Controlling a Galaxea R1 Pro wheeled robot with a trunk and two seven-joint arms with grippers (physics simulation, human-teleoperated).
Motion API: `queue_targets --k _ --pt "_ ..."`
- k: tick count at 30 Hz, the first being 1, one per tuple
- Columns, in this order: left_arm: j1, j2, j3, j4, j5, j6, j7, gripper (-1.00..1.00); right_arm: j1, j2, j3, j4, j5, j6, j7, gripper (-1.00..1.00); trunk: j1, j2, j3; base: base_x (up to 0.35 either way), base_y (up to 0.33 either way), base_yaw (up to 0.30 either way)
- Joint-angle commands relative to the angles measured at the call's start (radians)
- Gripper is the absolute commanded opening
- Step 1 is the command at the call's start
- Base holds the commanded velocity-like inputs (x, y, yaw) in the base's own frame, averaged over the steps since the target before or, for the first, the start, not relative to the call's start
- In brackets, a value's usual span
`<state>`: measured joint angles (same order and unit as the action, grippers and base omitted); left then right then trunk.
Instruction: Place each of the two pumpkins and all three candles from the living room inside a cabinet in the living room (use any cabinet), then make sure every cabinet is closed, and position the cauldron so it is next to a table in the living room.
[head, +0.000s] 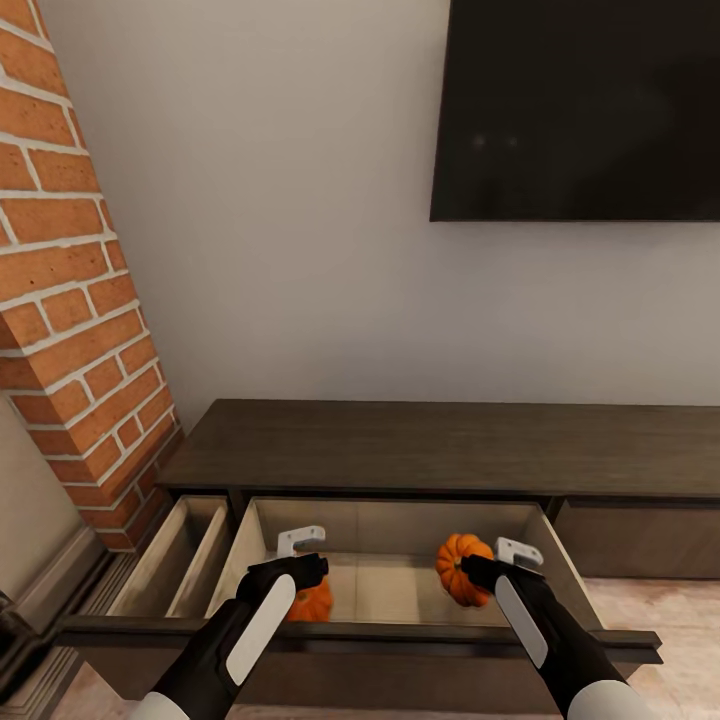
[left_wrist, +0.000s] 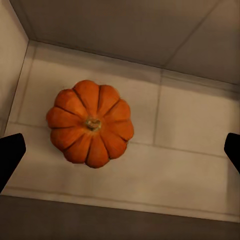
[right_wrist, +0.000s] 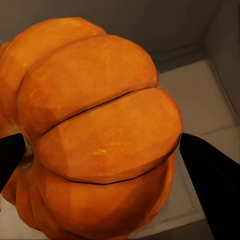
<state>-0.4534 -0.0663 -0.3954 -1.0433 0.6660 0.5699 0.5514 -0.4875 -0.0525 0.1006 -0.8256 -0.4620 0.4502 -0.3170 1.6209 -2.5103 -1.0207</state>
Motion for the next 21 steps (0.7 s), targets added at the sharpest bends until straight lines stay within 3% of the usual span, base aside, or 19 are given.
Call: queue_targets --k 1,7,17,21 --pt "-0.001 0.000 -0.002 -0.001 0.010 0.001 0.010 1.00 0.000 -0.002 0.006 -0.001 -0.011 -0.007 -0.014 -1.00 0.000 0.000 -0.001 0.000 0.000 0.000" --pt "-0.001 0.000 -0.002 -0.001 0.010 0.001 0.010 1.00 0.000 -0.001 0.008 0.040 -0.011 -0.092 -0.014 -1.00 0.000 0.000 -0.001 0.000 0.000 0.000" --pt "-0.001 0.000 -0.002 -0.001 0.011 0.001 0.010 1.00 -0.006 -0.001 0.009 0.052 -0.013 -0.089 -0.015 -1.00 0.000 0.000 -0.001 0.000 0.000 0.000" --pt "-0.001 0.000 -0.002 -0.001 0.011 0.001 0.010 1.00 -0.008 -0.001 0.009 0.056 -0.013 -0.028 -0.009 -1.00 0.000 0.000 -0.001 0.000 0.000 0.000"
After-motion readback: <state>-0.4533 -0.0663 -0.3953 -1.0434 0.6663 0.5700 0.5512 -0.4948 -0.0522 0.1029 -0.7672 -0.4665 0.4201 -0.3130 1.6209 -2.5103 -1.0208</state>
